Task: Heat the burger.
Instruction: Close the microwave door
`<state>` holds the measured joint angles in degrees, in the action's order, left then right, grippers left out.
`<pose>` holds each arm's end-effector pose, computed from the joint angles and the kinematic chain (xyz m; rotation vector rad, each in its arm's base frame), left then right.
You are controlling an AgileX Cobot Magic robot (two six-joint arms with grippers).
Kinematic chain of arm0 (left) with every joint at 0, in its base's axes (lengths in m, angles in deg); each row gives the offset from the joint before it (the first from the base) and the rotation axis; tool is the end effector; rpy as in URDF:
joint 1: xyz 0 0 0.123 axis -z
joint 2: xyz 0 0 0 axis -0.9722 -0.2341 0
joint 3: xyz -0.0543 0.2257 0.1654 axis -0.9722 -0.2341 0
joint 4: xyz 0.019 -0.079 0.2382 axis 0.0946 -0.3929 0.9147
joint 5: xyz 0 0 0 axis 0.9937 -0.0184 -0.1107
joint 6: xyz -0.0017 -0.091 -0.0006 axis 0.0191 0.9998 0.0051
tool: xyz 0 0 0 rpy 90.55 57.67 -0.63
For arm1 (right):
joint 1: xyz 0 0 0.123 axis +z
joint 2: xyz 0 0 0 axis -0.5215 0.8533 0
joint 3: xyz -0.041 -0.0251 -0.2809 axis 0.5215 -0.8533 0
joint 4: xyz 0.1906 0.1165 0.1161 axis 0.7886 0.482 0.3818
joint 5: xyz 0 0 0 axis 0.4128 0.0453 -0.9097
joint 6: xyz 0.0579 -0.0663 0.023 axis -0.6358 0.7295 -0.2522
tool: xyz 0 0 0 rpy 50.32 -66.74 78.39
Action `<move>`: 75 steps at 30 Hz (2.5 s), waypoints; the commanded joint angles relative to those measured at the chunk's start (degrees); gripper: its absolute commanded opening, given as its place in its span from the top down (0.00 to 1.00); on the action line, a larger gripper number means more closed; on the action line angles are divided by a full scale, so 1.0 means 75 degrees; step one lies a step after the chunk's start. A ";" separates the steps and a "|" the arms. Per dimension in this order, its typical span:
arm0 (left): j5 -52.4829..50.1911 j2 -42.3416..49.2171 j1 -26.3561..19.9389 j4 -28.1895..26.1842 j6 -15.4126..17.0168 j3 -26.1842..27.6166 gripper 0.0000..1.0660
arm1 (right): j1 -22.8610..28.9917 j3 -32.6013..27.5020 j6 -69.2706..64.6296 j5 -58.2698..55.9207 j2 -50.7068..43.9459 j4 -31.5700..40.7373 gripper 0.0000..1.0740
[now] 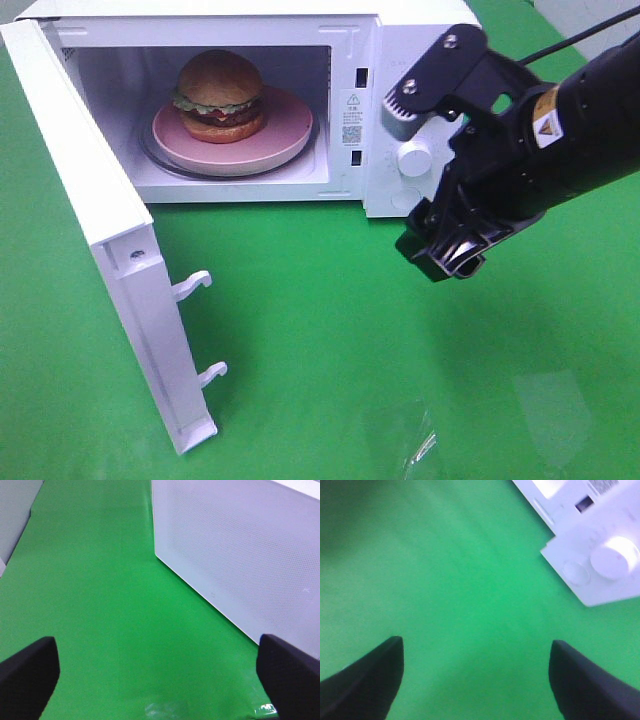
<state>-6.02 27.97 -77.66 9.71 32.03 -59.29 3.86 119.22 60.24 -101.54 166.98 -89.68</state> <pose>-0.0080 -0.0087 0.2812 0.1033 2.0247 -0.0424 0.2300 0.1545 0.2498 -1.0592 2.2136 0.0460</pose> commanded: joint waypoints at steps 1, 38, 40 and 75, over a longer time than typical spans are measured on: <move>0.0008 0.0130 -0.0008 -0.0038 0.0038 0.0000 0.06 | -0.0519 -0.0015 -0.0665 -0.0848 -0.0489 0.0222 0.29; 0.0008 0.0130 -0.0008 -0.0038 0.0038 0.0000 0.06 | -0.1329 -0.0390 -0.1734 -0.4446 -0.4293 0.0176 0.29; 0.0008 0.0130 -0.0008 -0.0038 0.0038 0.0000 0.06 | -0.1329 -0.0710 -0.1757 -0.4439 -0.4614 0.0191 0.29; 0.0008 0.0130 -0.0008 -0.0038 0.0038 0.0000 0.06 | -0.3950 -0.2712 -0.1749 -0.3919 -1.0351 0.0611 0.29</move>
<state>-6.02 27.97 -77.66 9.71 32.03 -59.29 -25.25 98.99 46.03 -131.39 89.91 -85.44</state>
